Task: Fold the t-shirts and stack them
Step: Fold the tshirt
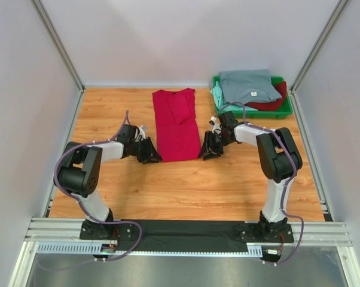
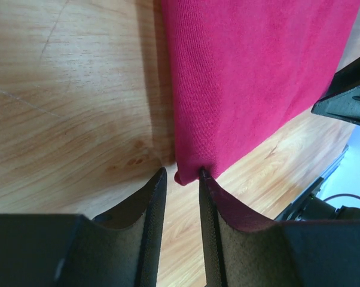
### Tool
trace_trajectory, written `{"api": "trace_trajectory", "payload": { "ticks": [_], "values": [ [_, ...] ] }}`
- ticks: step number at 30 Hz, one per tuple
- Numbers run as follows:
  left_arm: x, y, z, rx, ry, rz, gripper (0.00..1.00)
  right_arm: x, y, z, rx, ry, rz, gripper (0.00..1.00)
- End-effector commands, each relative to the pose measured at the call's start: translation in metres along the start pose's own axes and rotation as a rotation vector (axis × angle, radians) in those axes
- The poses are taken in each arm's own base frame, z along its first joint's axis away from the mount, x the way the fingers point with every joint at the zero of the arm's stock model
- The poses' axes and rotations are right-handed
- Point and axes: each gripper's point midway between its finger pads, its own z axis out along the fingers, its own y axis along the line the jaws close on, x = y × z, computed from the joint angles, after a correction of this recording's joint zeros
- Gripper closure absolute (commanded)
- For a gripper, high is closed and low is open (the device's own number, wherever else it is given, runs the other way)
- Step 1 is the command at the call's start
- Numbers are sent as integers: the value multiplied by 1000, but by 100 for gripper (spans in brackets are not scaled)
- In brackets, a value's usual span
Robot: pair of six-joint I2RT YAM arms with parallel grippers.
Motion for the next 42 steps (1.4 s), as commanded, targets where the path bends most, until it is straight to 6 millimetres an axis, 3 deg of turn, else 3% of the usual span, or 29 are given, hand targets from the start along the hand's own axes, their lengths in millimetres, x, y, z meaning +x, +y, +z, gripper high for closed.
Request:
{"api": "trace_trajectory", "payload": {
  "ticks": [1, 13, 15, 16, 18, 20, 24, 29, 40, 41, 42],
  "values": [
    [-10, -1, 4, -4, -23, 47, 66, -14, 9, 2, -26, -28, -32, 62],
    [-4, -2, 9, 28, 14, 11, 74, -18, 9, 7, -19, -20, -29, 66],
    [-3, -3, 9, 31, 17, 9, 83, -18, 9, 6, -13, -21, -28, 69],
    [-4, -3, 10, 26, 22, 9, 93, -18, 8, 6, -4, -20, -26, 70],
    [1, 5, 10, -14, 55, 10, 100, -19, 8, 3, 5, -24, -30, 88],
    [-5, 5, 7, -44, 62, 33, 100, -19, 5, 0, 36, -21, -38, 99],
    [1, 19, -8, -164, 127, 87, 100, -19, -6, -8, 125, -17, -76, 100],
    [0, 12, -19, -164, 154, 134, 100, -17, -2, -13, 117, -13, -85, 100],
    [50, 9, -24, -70, 247, 73, 100, 15, -4, -13, 101, 36, -48, 100],
    [53, 6, -27, -53, 251, 71, 95, 18, -2, -14, 100, 41, -49, 100],
    [53, 0, -33, -41, 233, 78, 83, 22, 2, -19, 99, 45, -53, 99]
  ]
}}
